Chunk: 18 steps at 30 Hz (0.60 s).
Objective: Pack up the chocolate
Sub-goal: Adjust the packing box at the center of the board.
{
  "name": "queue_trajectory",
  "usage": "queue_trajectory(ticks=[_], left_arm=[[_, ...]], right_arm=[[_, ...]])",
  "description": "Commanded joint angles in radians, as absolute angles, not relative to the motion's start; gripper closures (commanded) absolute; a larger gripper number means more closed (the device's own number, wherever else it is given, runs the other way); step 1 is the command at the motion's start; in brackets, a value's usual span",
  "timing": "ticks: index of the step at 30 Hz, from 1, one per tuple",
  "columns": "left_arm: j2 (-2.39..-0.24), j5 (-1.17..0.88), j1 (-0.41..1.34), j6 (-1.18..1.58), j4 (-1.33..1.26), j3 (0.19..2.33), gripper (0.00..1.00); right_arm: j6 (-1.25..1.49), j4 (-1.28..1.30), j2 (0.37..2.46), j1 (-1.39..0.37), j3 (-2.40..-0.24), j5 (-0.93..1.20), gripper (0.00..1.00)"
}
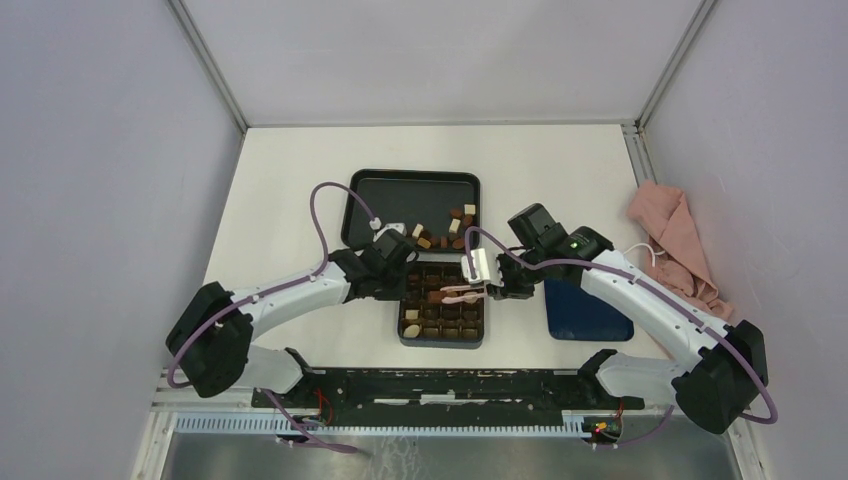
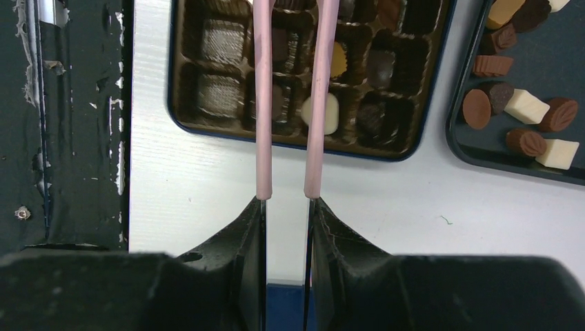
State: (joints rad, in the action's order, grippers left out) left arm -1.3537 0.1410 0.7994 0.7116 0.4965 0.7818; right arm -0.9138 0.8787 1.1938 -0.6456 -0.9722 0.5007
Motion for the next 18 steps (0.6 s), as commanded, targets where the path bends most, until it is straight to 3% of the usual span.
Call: queue_trajectory(ticks=[1, 8, 18], left_arm=[[-1.377, 0.193, 0.813, 0.72, 0.464, 0.825, 0.98], [-1.254, 0.363, 0.889, 0.684, 0.433, 0.821, 0.98], [-0.988, 0.633, 1.013, 0.554, 0.152, 0.633, 0.98]], right_arm=[[-0.932, 0.875, 1.171, -0.643, -0.968, 0.55, 0.9], [-0.964, 0.911, 1.169, -0.643, -0.981, 0.583, 0.9], [-1.042, 0.994, 1.184, -0.645, -1.056, 0.624, 0.9]])
